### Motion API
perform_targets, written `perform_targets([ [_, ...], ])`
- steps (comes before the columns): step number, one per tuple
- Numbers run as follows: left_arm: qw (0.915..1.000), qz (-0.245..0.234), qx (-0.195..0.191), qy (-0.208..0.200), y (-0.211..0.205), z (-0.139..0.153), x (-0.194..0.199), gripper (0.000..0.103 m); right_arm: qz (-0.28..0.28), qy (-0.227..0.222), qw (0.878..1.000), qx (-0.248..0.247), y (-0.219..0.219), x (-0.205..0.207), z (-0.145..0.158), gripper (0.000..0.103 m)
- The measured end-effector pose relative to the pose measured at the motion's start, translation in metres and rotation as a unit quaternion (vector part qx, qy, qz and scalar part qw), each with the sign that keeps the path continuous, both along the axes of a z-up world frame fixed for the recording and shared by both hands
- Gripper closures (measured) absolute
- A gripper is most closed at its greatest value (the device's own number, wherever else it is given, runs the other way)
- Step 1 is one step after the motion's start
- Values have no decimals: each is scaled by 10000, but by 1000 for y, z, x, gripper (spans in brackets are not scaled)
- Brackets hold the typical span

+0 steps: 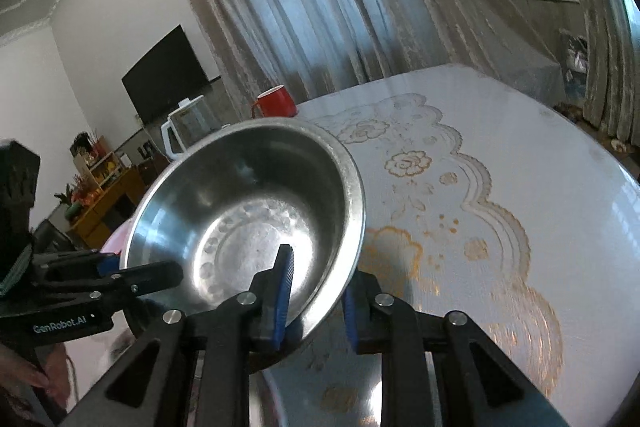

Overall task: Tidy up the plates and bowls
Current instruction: 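Lift the steel basin with both grippers and carry it beside the plate stack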

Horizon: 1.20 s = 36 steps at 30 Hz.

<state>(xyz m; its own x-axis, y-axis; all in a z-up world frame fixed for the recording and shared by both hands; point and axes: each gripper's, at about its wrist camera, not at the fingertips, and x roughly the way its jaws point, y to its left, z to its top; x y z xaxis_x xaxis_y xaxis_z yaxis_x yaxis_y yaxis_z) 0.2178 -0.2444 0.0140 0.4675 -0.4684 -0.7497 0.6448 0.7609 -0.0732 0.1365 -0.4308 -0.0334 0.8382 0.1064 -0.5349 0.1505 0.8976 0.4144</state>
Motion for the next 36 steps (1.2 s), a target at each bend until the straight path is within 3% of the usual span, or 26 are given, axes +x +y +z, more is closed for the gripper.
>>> perform_targets([
  [10,9980,185,-524,-290,44,19,-50,71,55,-309,9993,-200,29,-49,36,81],
  [17,9949,413,-733,-565,84,26,-80,71,265,-382,9989,-67,58,-70,47,81],
  [26,9897,805,-1104,-427,142,17,-106,71,587,-412,9968,-367,109,-89,58,81],
  [36,9826,1383,-1123,-517,200,8,-124,71,1111,-237,9930,-315,165,-86,55,81],
])
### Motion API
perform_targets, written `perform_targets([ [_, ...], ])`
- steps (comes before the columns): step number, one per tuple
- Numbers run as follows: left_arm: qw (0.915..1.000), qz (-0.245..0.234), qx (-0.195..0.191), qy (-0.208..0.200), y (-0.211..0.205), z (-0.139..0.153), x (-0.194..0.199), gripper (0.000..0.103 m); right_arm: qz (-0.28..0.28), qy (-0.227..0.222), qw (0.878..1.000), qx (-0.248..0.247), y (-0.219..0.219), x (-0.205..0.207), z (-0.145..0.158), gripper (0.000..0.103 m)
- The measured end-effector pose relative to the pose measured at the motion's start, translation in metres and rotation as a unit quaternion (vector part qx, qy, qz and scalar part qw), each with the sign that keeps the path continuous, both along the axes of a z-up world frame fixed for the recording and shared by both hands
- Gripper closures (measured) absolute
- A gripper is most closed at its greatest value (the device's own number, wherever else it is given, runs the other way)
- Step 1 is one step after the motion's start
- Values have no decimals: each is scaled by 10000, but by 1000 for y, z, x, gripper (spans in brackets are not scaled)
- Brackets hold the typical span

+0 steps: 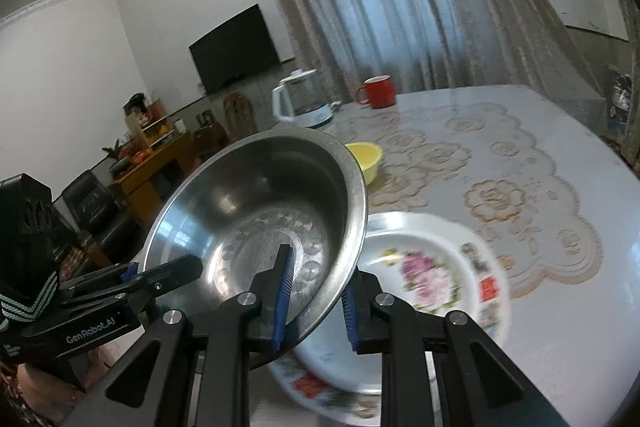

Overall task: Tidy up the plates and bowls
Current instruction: 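Lift the steel basin with both grippers and carry it beside the plate stack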

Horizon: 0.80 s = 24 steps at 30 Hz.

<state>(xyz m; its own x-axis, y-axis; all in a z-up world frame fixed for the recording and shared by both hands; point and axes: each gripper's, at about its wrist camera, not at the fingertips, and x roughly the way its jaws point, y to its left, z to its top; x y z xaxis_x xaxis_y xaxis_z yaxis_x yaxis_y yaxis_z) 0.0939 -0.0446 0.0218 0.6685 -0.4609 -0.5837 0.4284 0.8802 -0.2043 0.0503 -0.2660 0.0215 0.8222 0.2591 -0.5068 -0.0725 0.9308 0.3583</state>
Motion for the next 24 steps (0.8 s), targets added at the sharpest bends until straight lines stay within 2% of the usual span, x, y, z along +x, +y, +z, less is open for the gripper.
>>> perform_targets([
  [11,9982,585,19,102,54,-20,-3,71,563,301,9980,41,52,15,-14,80],
  [24,9938,1026,21,426,91,-48,13,71,984,872,9913,117,95,45,-39,78],
])
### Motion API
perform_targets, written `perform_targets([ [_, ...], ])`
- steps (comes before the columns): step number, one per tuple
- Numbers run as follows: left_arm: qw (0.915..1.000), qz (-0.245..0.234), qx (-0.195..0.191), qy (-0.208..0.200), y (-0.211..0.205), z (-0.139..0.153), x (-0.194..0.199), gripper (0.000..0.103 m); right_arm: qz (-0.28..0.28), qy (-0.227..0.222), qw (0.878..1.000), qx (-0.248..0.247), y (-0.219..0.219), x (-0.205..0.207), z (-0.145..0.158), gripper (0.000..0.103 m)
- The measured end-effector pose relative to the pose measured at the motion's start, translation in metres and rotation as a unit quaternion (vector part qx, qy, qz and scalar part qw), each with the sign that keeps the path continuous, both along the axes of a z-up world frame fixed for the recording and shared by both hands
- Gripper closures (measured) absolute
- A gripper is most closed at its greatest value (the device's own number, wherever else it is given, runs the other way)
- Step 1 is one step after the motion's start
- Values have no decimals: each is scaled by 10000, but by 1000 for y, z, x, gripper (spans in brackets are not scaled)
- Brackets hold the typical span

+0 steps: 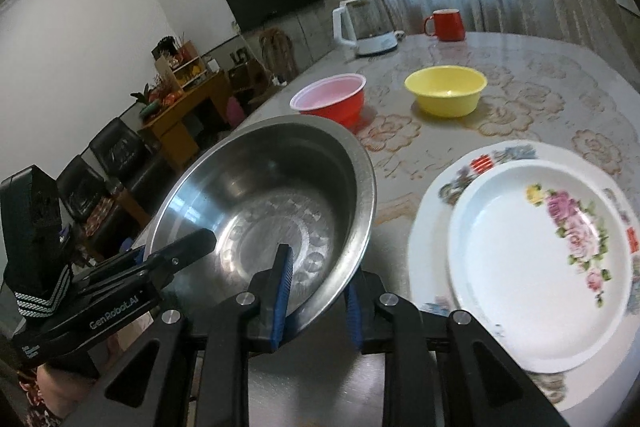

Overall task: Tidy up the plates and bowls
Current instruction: 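Lift the steel basin with both grippers and carry it beside the plate stack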

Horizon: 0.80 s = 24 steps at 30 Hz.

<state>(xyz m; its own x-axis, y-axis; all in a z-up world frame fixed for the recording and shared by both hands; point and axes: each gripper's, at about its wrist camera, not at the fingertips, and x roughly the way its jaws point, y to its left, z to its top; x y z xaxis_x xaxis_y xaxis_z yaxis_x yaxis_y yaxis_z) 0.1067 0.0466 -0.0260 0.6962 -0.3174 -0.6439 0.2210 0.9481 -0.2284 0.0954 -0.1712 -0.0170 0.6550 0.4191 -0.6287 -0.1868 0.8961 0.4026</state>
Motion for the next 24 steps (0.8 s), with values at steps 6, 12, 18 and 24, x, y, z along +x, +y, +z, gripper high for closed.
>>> perform_targets([
  [6,10000,21,42,79,1,-9,8,71,8,146,9999,10,6,10,-7,78],
  [12,9999,6,25,169,-3,-16,23,71,-137,276,9995,-47,7,18,-12,77],
  [18,9996,52,119,269,-6,-23,38,71,-274,395,9988,-58,10,29,-18,76],
  [24,9994,81,151,300,-8,-25,48,71,-340,386,9985,-166,14,34,-19,74],
])
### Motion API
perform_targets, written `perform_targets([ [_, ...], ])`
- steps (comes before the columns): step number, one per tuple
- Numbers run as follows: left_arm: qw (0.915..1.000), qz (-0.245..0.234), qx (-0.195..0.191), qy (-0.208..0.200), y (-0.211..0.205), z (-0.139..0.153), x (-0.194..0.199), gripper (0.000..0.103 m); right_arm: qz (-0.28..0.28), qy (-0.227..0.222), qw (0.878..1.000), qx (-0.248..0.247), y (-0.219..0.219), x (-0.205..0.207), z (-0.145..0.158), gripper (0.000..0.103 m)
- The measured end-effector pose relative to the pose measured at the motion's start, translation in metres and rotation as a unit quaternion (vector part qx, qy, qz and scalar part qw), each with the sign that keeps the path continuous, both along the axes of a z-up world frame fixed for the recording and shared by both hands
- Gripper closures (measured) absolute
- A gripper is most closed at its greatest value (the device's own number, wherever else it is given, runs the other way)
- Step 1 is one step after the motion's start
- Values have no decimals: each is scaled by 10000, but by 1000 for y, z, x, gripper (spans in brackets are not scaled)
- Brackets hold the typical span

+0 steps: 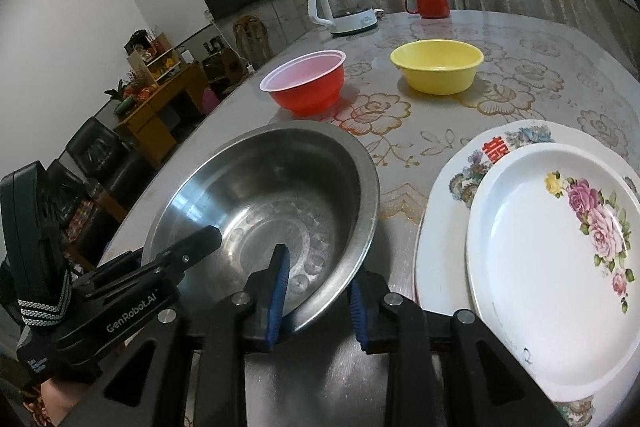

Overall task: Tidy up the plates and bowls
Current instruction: 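Lift the steel basin with both grippers and carry it beside the plate stack, then lower the steel basin onto the table and open both grippers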

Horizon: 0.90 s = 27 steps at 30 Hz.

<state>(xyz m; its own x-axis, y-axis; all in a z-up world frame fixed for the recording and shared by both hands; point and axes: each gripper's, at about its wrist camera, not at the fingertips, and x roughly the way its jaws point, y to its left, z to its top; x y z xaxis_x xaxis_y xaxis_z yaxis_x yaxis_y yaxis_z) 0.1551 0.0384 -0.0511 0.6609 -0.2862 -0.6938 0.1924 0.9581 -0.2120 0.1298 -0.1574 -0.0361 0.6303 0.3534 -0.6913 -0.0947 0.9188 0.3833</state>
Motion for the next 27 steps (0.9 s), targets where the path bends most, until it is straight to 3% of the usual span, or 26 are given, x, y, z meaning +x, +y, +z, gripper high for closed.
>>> perform_targets([
  [7,9999,68,-81,-39,-1,-3,4,71,-25,4,10000,-79,3,3,0,66],
  [14,9992,115,-384,3,4,-7,3,70,-22,-16,10000,0,1,-4,2,65],
  [17,9985,127,-532,2,6,-8,-1,61,-18,-53,10000,17,0,-9,4,65],
  [19,9982,168,-570,-37,8,-8,-6,43,15,-81,10000,-10,0,-12,5,65],
  [27,9967,464,-627,-212,23,-7,-23,28,135,-274,9995,-11,-1,-28,7,63],
])
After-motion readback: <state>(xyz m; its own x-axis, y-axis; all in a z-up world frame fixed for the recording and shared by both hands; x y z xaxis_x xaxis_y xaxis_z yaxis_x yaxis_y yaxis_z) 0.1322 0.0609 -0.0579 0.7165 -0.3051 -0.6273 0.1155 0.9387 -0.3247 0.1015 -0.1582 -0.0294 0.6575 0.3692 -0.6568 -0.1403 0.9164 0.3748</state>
